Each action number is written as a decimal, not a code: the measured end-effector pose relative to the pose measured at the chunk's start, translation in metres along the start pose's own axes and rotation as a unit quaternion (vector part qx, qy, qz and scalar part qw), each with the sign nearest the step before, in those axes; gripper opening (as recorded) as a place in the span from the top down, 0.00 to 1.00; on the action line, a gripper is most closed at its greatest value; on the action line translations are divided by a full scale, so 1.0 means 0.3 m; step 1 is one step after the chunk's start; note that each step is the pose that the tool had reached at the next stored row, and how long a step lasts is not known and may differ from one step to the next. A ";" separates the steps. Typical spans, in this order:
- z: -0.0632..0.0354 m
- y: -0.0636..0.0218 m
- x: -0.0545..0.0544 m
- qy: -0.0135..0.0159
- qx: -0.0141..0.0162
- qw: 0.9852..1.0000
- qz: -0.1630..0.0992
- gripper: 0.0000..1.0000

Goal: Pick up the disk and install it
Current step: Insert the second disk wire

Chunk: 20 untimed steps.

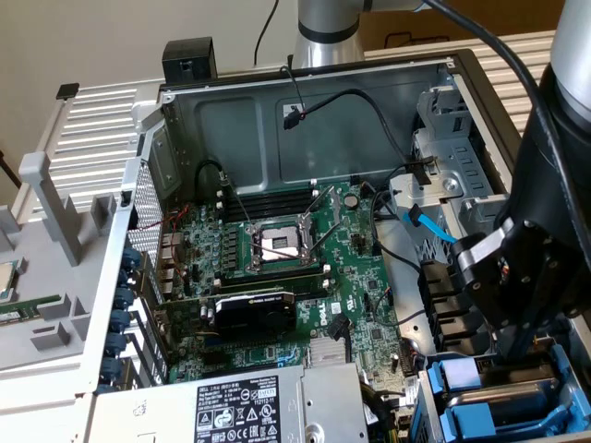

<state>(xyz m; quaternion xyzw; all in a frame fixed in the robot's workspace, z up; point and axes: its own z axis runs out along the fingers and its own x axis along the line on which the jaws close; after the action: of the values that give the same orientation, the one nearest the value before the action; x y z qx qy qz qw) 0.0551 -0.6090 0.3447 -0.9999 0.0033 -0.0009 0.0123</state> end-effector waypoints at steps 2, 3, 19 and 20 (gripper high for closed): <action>0.002 0.000 0.000 0.000 0.000 1.000 0.000 0.89; 0.002 0.000 0.000 0.000 0.000 1.000 0.001 0.89; 0.006 0.000 0.000 0.000 0.000 1.000 0.004 0.89; 0.004 0.000 0.000 0.000 0.000 1.000 0.004 0.89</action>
<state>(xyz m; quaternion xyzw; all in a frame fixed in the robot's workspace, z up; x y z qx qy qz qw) 0.0550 -0.6090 0.3436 -0.9999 0.0074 -0.0005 0.0124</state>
